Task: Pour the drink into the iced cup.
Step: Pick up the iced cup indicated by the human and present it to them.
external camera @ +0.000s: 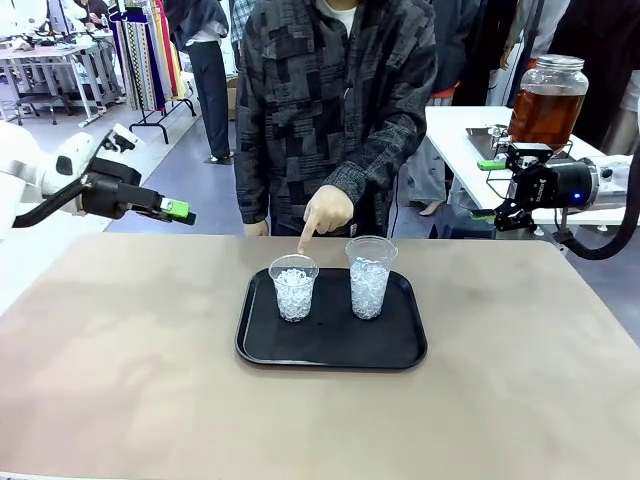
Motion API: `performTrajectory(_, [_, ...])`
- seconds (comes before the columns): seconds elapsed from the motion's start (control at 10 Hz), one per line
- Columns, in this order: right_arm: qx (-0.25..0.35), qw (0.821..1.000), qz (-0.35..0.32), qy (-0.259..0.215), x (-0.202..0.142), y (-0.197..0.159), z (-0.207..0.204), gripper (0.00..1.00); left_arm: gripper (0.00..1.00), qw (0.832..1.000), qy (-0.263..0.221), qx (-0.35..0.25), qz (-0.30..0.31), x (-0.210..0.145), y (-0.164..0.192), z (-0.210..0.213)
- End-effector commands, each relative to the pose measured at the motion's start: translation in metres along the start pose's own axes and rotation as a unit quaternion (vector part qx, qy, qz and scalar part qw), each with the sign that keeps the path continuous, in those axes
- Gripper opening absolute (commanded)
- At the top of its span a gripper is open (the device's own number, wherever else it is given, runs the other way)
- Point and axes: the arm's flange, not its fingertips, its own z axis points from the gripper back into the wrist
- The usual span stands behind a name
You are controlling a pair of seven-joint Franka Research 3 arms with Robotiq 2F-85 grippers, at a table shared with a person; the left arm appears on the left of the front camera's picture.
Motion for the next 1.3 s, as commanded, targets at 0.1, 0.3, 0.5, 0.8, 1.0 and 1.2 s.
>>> performTrajectory(0.1, [-0.001,1.0,0.001,-0.002,0.0,0.001,0.0,1.0,1.0,0.984,-0.039,0.013,-0.176,-0.014,0.005,-0.004])
performTrajectory(0.3, [-0.001,1.0,0.001,-0.002,0.0,0.001,0.0,1.0,1.0,0.955,-0.027,0.026,-0.294,-0.029,0.003,-0.012])
performTrajectory(0.5, [-0.001,1.0,0.001,-0.002,0.0,0.001,0.0,1.0,1.0,0.933,-0.021,0.072,-0.351,-0.041,0.002,-0.021])
performTrajectory(0.8, [-0.001,1.0,0.001,-0.002,0.0,0.001,0.0,1.0,1.0,0.929,-0.052,0.07,-0.359,-0.053,0.011,-0.037])
performTrajectory(1.0, [-0.001,1.0,0.001,-0.002,0.0,0.001,0.0,1.0,1.0,0.932,-0.032,0.07,-0.353,-0.049,0.011,-0.029])
performTrajectory(1.2, [-0.001,1.0,0.001,-0.002,0.0,0.001,0.0,1.0,1.0,0.932,-0.032,0.07,-0.353,-0.049,0.011,-0.029])
